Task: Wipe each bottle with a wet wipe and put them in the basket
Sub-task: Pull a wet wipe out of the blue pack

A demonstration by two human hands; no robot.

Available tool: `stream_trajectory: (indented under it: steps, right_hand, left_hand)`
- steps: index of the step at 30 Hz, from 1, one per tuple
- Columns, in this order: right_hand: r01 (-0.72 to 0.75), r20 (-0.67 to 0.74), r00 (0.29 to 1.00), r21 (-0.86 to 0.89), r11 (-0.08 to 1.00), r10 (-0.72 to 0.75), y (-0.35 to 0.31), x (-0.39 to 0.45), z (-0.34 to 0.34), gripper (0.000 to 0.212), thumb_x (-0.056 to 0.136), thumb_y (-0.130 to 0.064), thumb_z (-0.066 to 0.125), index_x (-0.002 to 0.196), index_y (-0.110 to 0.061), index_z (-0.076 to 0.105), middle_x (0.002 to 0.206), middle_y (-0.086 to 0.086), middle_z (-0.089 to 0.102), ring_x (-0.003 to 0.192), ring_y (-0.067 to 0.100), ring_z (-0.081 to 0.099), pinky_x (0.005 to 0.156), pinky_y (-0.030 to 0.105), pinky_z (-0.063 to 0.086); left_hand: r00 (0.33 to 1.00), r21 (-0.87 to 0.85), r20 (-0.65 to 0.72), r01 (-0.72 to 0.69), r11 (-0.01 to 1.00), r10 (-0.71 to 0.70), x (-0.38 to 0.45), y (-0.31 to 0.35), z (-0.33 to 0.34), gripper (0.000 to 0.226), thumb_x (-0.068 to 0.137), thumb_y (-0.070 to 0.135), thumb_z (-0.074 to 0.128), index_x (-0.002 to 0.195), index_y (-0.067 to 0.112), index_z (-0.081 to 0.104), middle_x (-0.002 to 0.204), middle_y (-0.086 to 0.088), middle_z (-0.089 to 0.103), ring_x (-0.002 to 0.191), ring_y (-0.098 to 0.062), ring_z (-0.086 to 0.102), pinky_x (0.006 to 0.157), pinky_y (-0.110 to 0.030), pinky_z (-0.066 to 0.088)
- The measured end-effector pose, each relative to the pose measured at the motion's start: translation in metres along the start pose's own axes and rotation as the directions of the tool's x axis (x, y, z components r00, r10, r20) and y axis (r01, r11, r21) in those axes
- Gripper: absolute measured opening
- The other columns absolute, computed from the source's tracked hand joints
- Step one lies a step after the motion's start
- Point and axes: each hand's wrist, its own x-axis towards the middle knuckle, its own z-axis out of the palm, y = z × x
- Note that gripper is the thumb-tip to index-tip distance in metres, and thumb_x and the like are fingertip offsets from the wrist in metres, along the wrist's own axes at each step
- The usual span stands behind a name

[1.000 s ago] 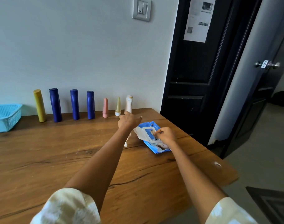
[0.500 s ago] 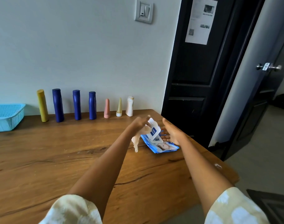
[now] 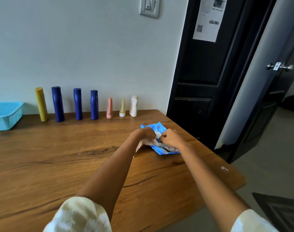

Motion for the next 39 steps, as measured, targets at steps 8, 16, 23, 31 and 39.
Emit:
stream_trajectory:
  steps: [8, 16, 23, 31, 39]
  right_hand:
    - [-0.026, 0.073, 0.997, -0.167, 0.986, 0.039, -0.015, -0.001, -0.006, 0.048, 0.091, -0.052, 0.048, 0.102, -0.009, 0.065, 0.099, 0.010, 0.059, 0.084, 0.020, 0.054, 0.060, 0.026, 0.033]
    - [-0.139, 0.066, 0.982, -0.386, 0.912, 0.177, 0.005, 0.002, -0.009, 0.053, 0.096, -0.049, 0.038, 0.140, -0.020, 0.041, 0.139, 0.010, 0.047, 0.124, 0.028, 0.046, 0.097, 0.035, 0.042]
    - [-0.043, 0.077, 0.997, 0.648, 0.761, -0.009, -0.075, 0.001, -0.009, 0.042, 0.095, -0.052, 0.038, 0.106, -0.018, 0.060, 0.096, 0.002, 0.059, 0.096, 0.021, 0.056, 0.085, 0.032, 0.044]
    - [-0.095, 0.284, 0.913, 0.847, 0.523, -0.294, -0.138, 0.011, 0.027, 0.048, 0.086, -0.012, 0.065, 0.129, -0.019, 0.047, 0.110, 0.005, 0.063, 0.096, 0.019, 0.062, 0.074, 0.029, 0.055]
    - [-0.177, 0.189, 0.980, 0.969, 0.172, -0.057, -0.195, 0.032, 0.035, 0.009, 0.090, -0.011, 0.053, 0.093, -0.006, 0.060, 0.080, 0.007, 0.059, 0.072, 0.017, 0.059, 0.058, 0.025, 0.054]
  left_hand:
    - [0.981, -0.829, -0.099, 0.010, 0.558, -0.165, -0.029, -0.015, -0.031, 0.018, 0.092, 0.020, 0.050, 0.099, 0.003, 0.050, 0.088, -0.012, 0.058, 0.073, -0.022, 0.054, 0.064, -0.025, 0.047]
    - [0.997, -0.945, 0.024, 0.046, 0.325, -0.072, -0.062, -0.022, -0.052, 0.017, 0.086, -0.005, 0.039, 0.101, -0.005, 0.048, 0.095, -0.013, 0.052, 0.093, -0.026, 0.053, 0.087, -0.039, 0.043]
    - [0.987, -0.987, -0.112, -0.098, 0.125, -0.111, -0.073, -0.046, -0.061, 0.044, 0.087, -0.018, 0.040, 0.125, 0.003, 0.047, 0.102, -0.014, 0.054, 0.102, -0.030, 0.057, 0.084, -0.032, 0.047]
    - [0.919, -0.937, -0.343, -0.350, -0.001, -0.195, -0.084, -0.102, -0.097, 0.024, 0.088, -0.012, 0.051, 0.105, 0.002, 0.061, 0.131, -0.010, 0.057, 0.113, -0.029, 0.059, 0.089, -0.036, 0.053]
    - [0.828, -0.550, -0.558, -0.422, 0.721, 0.058, -0.098, -0.132, -0.109, 0.028, 0.094, 0.014, 0.051, 0.117, 0.005, 0.063, 0.116, -0.007, 0.062, 0.106, -0.013, 0.054, 0.093, -0.025, 0.039]
